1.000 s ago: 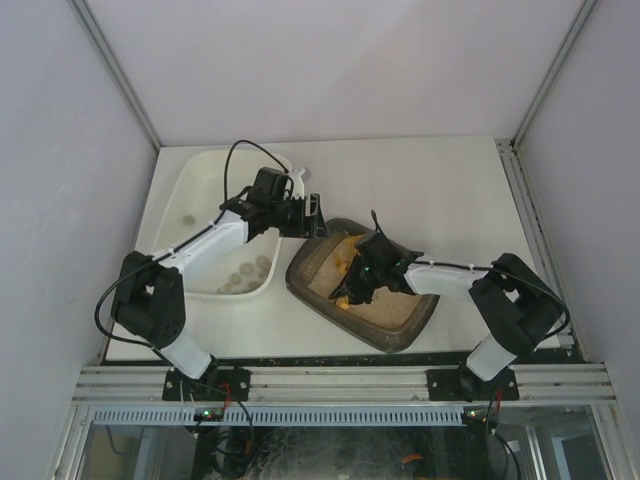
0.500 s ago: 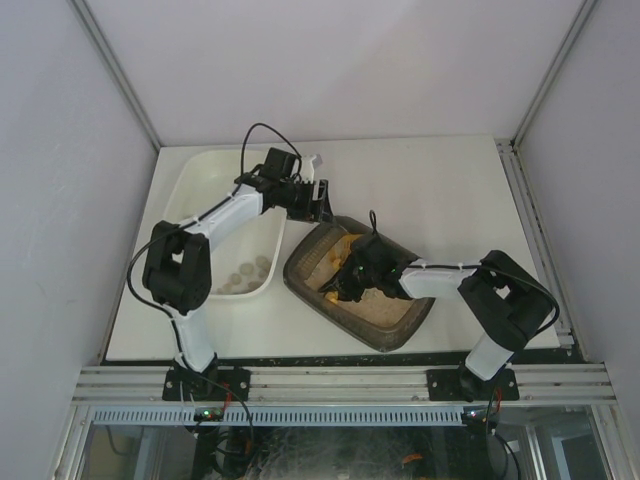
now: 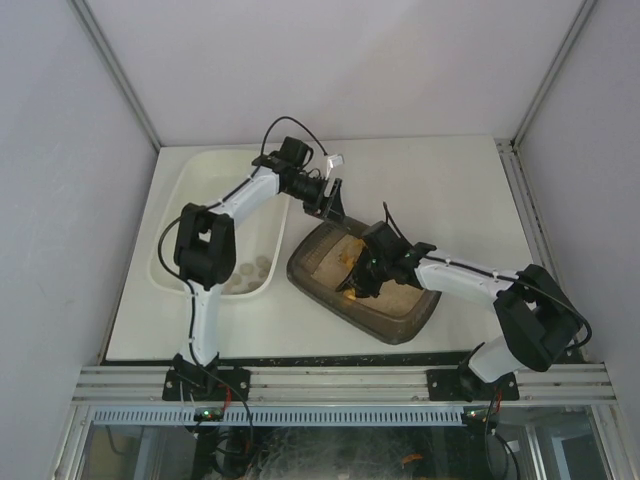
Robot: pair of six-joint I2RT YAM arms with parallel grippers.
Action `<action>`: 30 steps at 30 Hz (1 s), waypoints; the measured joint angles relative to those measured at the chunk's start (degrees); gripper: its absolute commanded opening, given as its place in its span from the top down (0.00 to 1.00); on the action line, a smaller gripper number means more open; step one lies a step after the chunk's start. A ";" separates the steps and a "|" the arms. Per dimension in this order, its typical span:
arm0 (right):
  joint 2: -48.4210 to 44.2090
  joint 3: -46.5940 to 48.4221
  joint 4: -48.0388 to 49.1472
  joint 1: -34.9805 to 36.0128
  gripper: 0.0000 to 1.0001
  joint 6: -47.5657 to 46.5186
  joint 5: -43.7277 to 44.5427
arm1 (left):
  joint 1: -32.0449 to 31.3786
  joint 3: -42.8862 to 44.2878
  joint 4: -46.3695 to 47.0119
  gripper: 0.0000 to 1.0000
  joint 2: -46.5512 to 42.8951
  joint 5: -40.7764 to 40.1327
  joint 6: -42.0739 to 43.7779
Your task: Clean the litter box
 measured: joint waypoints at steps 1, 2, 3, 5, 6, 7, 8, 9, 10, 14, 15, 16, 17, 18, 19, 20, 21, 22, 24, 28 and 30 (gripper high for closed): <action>0.00 1.11 -2.16 -0.02 1.00 -1.29 0.70 | -0.02 -0.11 -0.68 0.23 0.35 1.03 0.39; 0.00 2.23 -4.48 -0.04 1.00 -2.64 1.40 | -0.07 -0.31 -1.01 0.19 0.50 2.19 0.70; 0.00 2.97 -6.14 -0.04 1.00 -3.67 1.97 | -0.20 -0.72 -0.98 0.18 0.48 2.93 0.94; 0.00 3.76 -8.83 0.00 1.00 -5.70 2.60 | -0.39 -2.19 -0.15 0.18 0.24 4.66 1.40; 0.02 3.85 -9.86 0.13 1.00 -6.71 2.84 | -0.48 -3.19 0.39 0.18 0.02 5.57 1.38; 0.15 3.85 -10.84 0.24 1.00 -7.93 3.10 | -0.52 -4.39 1.05 0.18 -0.31 6.49 1.36; 0.33 3.85 -11.67 0.35 1.00 -8.90 3.34 | -0.52 -5.31 1.49 0.18 -0.83 7.19 1.36; 0.66 3.85 -12.28 0.44 1.00 -9.92 3.48 | -0.48 -6.29 2.03 0.18 -1.38 7.65 1.38; 1.03 3.85 -12.50 0.66 1.00 -10.82 3.54 | -0.50 -7.26 2.56 0.18 -1.86 7.87 1.44; 3.08 3.85 -12.85 2.29 1.00 -14.47 4.35 | -0.63 -10.32 4.22 0.18 -3.37 8.44 1.81; 3.54 3.85 -12.90 2.89 1.00 -15.37 4.50 | -0.63 -11.17 4.96 0.18 -3.80 8.52 1.97; 3.67 3.98 -12.94 3.43 1.00 -16.20 4.63 | -0.63 -11.98 5.60 0.18 -4.33 8.68 2.36; 3.67 4.28 -13.27 3.78 1.00 -16.96 4.98 | -0.68 -12.96 6.34 0.18 -4.87 8.68 2.73; 3.69 4.83 -14.12 4.35 1.00 -17.99 5.86 | -0.83 -13.94 7.04 0.18 -5.53 8.61 2.97; 3.72 5.35 -15.19 5.18 1.00 -19.32 7.15 | -1.03 -14.88 7.52 0.18 -6.14 8.37 3.34; 3.74 5.86 -16.15 5.84 1.00 -20.33 8.09 | -1.29 -15.82 7.96 0.18 -6.84 8.20 3.58; 3.82 6.43 -17.20 6.47 1.00 -21.44 8.98 | -1.53 -16.72 8.26 0.18 -7.45 8.09 3.87; 3.98 7.08 -18.60 7.26 1.00 -22.64 9.99 | -1.79 -17.75 8.70 0.18 -8.07 8.02 4.09; 4.17 8.04 -21.00 8.46 1.00 -24.79 11.47 | -2.21 -19.71 9.51 0.18 -9.33 8.07 4.39; 4.24 9.62 -25.35 9.62 1.00 -28.98 13.94 | -2.80 -23.74 10.01 0.18 -12.04 8.70 3.96; 4.39 10.54 -27.12 9.66 1.00 -30.93 14.71 | -3.78 -26.18 10.16 0.18 -13.07 9.25 3.65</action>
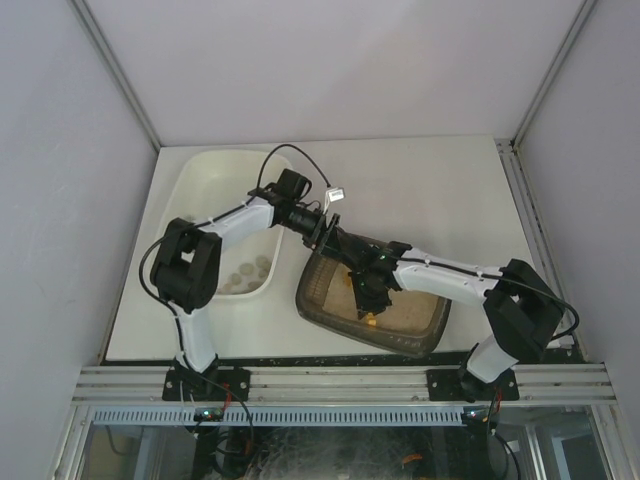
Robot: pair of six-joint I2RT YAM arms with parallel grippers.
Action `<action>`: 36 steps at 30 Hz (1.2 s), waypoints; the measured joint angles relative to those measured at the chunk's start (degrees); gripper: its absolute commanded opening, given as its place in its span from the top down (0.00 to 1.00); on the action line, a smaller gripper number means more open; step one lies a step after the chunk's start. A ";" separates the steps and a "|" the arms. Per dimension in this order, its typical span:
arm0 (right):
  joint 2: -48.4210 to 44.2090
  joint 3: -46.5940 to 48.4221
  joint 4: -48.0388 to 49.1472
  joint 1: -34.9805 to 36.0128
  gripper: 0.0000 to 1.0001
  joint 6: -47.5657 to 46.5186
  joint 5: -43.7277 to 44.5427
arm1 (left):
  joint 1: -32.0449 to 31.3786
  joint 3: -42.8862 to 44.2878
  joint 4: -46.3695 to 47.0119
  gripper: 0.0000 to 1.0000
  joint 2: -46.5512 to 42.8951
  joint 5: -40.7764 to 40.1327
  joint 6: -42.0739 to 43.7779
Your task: Clean the litter box
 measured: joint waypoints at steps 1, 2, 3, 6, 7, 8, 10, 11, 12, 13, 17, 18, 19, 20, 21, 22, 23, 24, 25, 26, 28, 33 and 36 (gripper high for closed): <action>0.24 0.55 -1.46 0.11 1.00 -1.27 0.52 | -0.24 -0.90 0.79 0.18 -0.63 -0.22 -0.11; 0.46 1.01 -2.67 0.24 1.00 -2.32 1.07 | -0.46 -1.46 1.14 0.18 -1.25 -0.13 -0.37; 0.81 1.66 -3.93 0.42 1.00 -3.52 1.66 | -0.57 -2.29 1.33 0.18 -2.08 -0.17 -0.63; 2.03 4.44 -6.93 0.92 1.00 -6.56 3.43 | -1.38 -5.03 0.33 0.18 -3.93 0.22 -1.51; 2.40 5.33 -7.61 1.14 1.00 -7.28 3.89 | -1.68 -5.79 0.13 0.18 -4.44 0.37 -1.92; 2.78 5.97 -8.17 1.20 1.00 -7.91 4.42 | -1.88 -6.38 0.07 0.18 -4.92 0.44 -2.12; 3.15 6.60 -9.09 1.42 1.00 -9.07 5.03 | -2.25 -7.91 -0.07 0.18 -6.27 0.35 -2.54; 3.19 6.71 -9.46 1.57 1.00 -9.77 5.46 | -2.25 -8.55 -0.15 0.18 -6.80 0.31 -2.62; 3.19 6.86 -9.75 1.84 1.00 -10.40 6.01 | -2.27 -8.96 -0.24 0.18 -7.19 0.31 -2.80; 3.23 7.08 -10.10 2.05 1.00 -10.88 6.38 | -2.21 -9.46 -0.35 0.18 -7.67 0.31 -2.82; 3.37 7.78 -11.85 3.69 1.00 -12.50 9.05 | -2.14 -11.02 -1.07 0.18 -9.73 -0.24 -2.71; 3.37 7.80 -12.28 4.17 1.00 -12.81 9.60 | -2.12 -11.45 -1.29 0.18 -10.19 -0.46 -2.69; 3.37 7.80 -12.68 4.74 1.00 -13.18 10.27 | -2.12 -12.11 -1.64 0.18 -10.75 -0.63 -2.47; 3.37 7.89 -13.11 5.31 1.00 -13.60 10.86 | -2.12 -12.70 -2.01 0.18 -11.19 -1.03 -2.36; 3.28 8.22 -13.86 5.81 1.00 -14.01 10.93 | -2.12 -13.20 -2.43 0.19 -11.45 -1.44 -2.29; 3.19 8.33 -14.12 6.45 1.00 -14.34 11.17 | -2.12 -13.81 -2.60 0.19 -11.54 -1.42 -2.29; 3.15 8.33 -14.14 6.95 1.00 -14.93 11.67 | -2.12 -14.27 -2.67 0.19 -11.65 -1.36 -2.32; 3.10 8.33 -14.27 7.19 1.00 -15.26 12.22 | -2.12 -14.73 -2.54 0.18 -11.93 -1.33 -2.36; 3.04 8.31 -14.34 7.19 1.00 -15.47 12.39 | -2.12 -15.08 -2.29 0.19 -12.28 -1.38 -2.43; 2.86 8.26 -14.32 7.23 1.00 -15.65 12.41 | -2.12 -15.50 -1.84 0.19 -12.70 -1.40 -2.54; 2.34 7.78 -14.05 7.48 1.00 -15.98 12.61 | -2.14 -15.96 -1.62 0.19 -13.42 -1.57 -2.56; 1.29 6.29 -14.23 7.56 1.00 -16.31 13.22 | -2.23 -16.00 -1.68 0.19 -14.25 -2.78 -2.58; 0.85 5.40 -14.38 7.56 1.00 -16.26 13.35 | -2.23 -16.00 -2.01 0.19 -14.51 -3.41 -2.54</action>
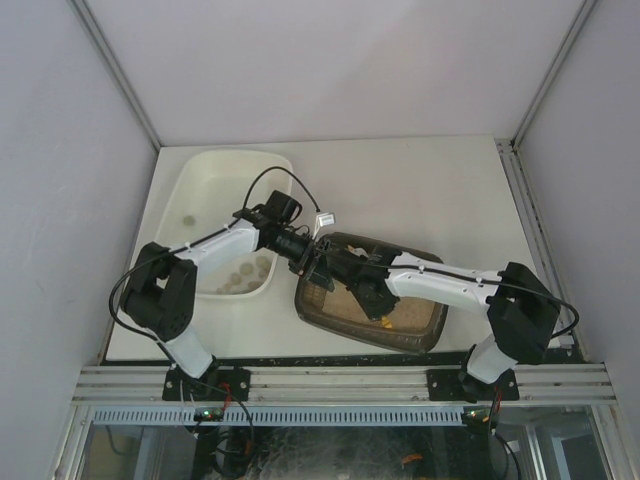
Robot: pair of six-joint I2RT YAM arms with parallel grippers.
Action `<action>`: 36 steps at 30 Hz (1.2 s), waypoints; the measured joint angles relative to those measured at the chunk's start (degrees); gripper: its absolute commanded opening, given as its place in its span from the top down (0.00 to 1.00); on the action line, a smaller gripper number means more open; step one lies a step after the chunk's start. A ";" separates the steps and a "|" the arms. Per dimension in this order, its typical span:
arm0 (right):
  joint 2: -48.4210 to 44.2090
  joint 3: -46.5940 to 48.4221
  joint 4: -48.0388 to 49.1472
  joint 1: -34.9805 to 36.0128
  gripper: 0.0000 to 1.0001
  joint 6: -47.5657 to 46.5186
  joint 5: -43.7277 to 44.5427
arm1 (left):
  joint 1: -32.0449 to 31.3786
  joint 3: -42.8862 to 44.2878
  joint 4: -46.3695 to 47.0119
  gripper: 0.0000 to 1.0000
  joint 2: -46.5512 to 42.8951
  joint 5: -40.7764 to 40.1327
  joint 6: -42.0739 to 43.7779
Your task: Clean the litter box
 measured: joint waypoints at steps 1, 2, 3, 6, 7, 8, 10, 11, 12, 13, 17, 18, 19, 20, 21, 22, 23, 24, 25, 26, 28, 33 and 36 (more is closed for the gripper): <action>-0.17 -0.13 -0.20 0.02 1.00 0.04 0.07 | 0.00 0.00 -0.11 0.19 -0.02 -0.13 0.02; -0.31 -0.20 -0.50 0.02 1.00 0.09 0.17 | 0.00 0.00 -0.13 0.19 -0.11 -0.22 0.02; -0.46 -0.24 -0.79 0.02 1.00 0.15 0.33 | 0.00 0.00 -0.15 0.19 -0.15 -0.46 0.04; -1.20 -0.35 -1.81 0.02 1.00 0.37 1.42 | 0.00 0.02 -0.42 0.19 -0.39 -0.74 0.24; -1.79 -0.39 -2.27 0.02 1.00 0.59 2.01 | 0.00 0.15 -0.76 0.18 -0.44 -0.87 0.44; -2.60 -0.48 -2.62 0.02 1.00 0.81 2.62 | 0.02 0.24 -1.11 0.18 -0.48 -0.96 0.74; -4.63 -0.92 -3.02 0.02 1.00 1.46 3.67 | 0.17 0.70 -2.27 0.17 -0.70 -1.33 1.49; -5.68 -1.11 -3.28 0.07 1.00 1.84 4.15 | 0.35 1.44 -3.61 0.16 -0.87 -1.81 2.01; -6.58 -1.25 -3.43 0.13 1.00 2.19 4.59 | 0.44 2.12 -4.55 0.16 -1.14 -2.36 2.45; -7.65 -1.29 -3.65 0.24 1.00 2.36 5.18 | 0.52 2.99 -5.70 0.15 -1.60 -2.95 3.13; -11.69 -0.68 -5.51 0.37 1.00 2.51 6.08 | 0.74 7.82 -9.64 0.14 -3.93 -4.55 5.77; -12.41 -0.04 -6.23 0.37 1.00 2.49 6.10 | 0.79 9.14 -10.45 0.14 -4.28 -4.57 6.47; -12.87 0.70 -6.97 0.35 1.00 2.38 6.10 | 0.85 10.84 -11.65 0.14 -4.50 -4.52 7.32; -13.18 1.75 -7.74 0.33 1.00 2.34 6.08 | 0.90 12.57 -12.79 0.14 -4.50 -4.42 8.17; -13.33 2.73 -8.31 0.28 1.00 2.29 6.01 | 0.96 14.03 -13.73 0.13 -4.48 -4.28 8.90; -13.38 3.78 -8.92 0.22 1.00 2.25 5.97 | 1.05 15.08 -14.60 0.13 -4.46 -4.04 9.49; -13.40 4.61 -9.46 0.17 1.00 2.27 5.77 | 1.16 15.76 -15.21 0.13 -4.39 -3.85 9.81; -13.40 5.31 -10.16 0.11 1.00 2.29 5.51 | 1.31 16.28 -15.67 0.13 -4.17 -3.76 9.92; -13.40 5.88 -10.84 0.02 1.00 2.34 5.09 | 1.44 16.59 -15.96 0.13 -3.80 -3.76 9.97; -13.40 6.82 -11.82 -0.07 1.00 2.47 4.22 | 1.84 17.03 -16.20 0.13 -2.99 -3.76 9.99; -13.57 8.33 -12.90 -0.26 1.00 3.19 2.01 | 2.60 18.08 -16.52 0.08 -0.85 -3.93 10.34; -15.34 8.90 -12.87 -3.28 1.00 10.78 -11.56 | 4.68 21.07 -15.08 0.00 6.23 -5.53 10.10; -15.50 8.31 -11.58 -4.61 1.00 20.31 -19.30 | 5.07 21.07 -12.44 0.00 8.44 -7.43 8.79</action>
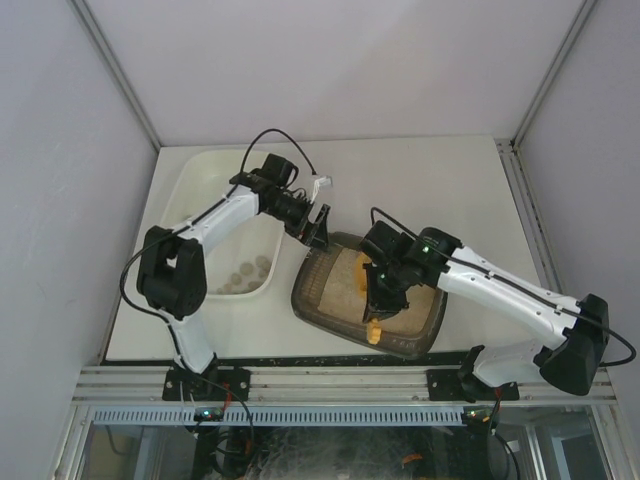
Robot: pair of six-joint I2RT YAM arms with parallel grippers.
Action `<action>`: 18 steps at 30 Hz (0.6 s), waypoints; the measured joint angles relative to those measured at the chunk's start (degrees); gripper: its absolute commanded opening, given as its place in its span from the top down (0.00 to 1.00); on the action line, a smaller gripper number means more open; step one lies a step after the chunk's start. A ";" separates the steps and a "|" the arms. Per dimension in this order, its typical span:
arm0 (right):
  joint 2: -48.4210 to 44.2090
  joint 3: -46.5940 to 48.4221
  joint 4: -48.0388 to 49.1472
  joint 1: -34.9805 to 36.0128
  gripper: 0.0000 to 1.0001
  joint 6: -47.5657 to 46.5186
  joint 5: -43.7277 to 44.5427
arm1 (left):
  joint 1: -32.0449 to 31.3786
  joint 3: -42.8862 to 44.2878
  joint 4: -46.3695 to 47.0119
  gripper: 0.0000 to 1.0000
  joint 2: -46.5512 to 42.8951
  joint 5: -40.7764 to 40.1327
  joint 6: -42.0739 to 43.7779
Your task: Clean the litter box
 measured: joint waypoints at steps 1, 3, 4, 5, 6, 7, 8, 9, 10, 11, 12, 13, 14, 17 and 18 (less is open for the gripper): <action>0.00 -0.48 0.90 0.00 1.00 3.30 -1.64 | 0.00 0.00 1.29 0.00 0.42 -0.83 -0.59; -0.15 -2.23 3.69 0.37 1.00 10.80 -4.17 | -0.02 0.04 3.54 0.00 1.09 -1.86 -1.22; -0.17 -3.19 5.16 0.87 1.00 14.43 -4.81 | -0.02 0.22 4.26 0.00 1.49 -2.23 -1.40; -0.13 -3.74 6.05 1.29 1.00 16.68 -5.09 | -0.02 0.79 4.74 0.00 2.19 -2.43 -1.64; -0.04 -4.20 7.08 1.81 1.00 19.12 -5.22 | -0.02 1.53 5.44 0.00 3.19 -2.54 -1.70; 0.20 -4.35 8.07 2.10 1.00 21.00 -5.35 | -0.02 2.21 6.05 0.00 4.20 -2.56 -1.75; 0.52 -4.35 9.07 2.27 1.00 22.43 -5.35 | 0.00 2.75 6.69 0.00 5.25 -2.56 -1.92; 0.90 -4.35 10.12 2.29 1.00 23.43 -5.38 | 0.00 3.26 7.06 0.00 6.40 -2.54 -1.99; 1.33 -4.35 11.21 2.29 1.00 24.17 -5.35 | 0.00 3.56 7.34 0.00 7.45 -2.54 -1.92; 1.70 -4.44 12.13 2.21 1.00 24.70 -5.35 | 0.00 3.78 7.28 0.00 8.35 -2.51 -1.77; 1.99 -4.76 13.27 2.14 1.00 25.09 -5.33 | 0.00 3.82 7.21 0.00 9.31 -2.54 -1.44; 2.08 -5.44 14.64 1.90 1.00 25.53 -5.33 | 0.00 3.82 6.99 0.00 10.14 -2.54 -1.03; 2.08 -6.25 15.67 1.77 1.00 25.81 -5.33 | 0.11 3.82 6.54 0.00 11.06 -2.54 -0.61; 2.05 -9.66 18.60 1.05 1.00 26.58 -5.60 | 0.15 3.82 5.22 0.00 12.52 -2.56 0.66; 2.05 -11.06 19.47 0.74 1.00 26.86 -5.77 | 0.20 3.82 4.72 0.00 12.70 -2.56 1.14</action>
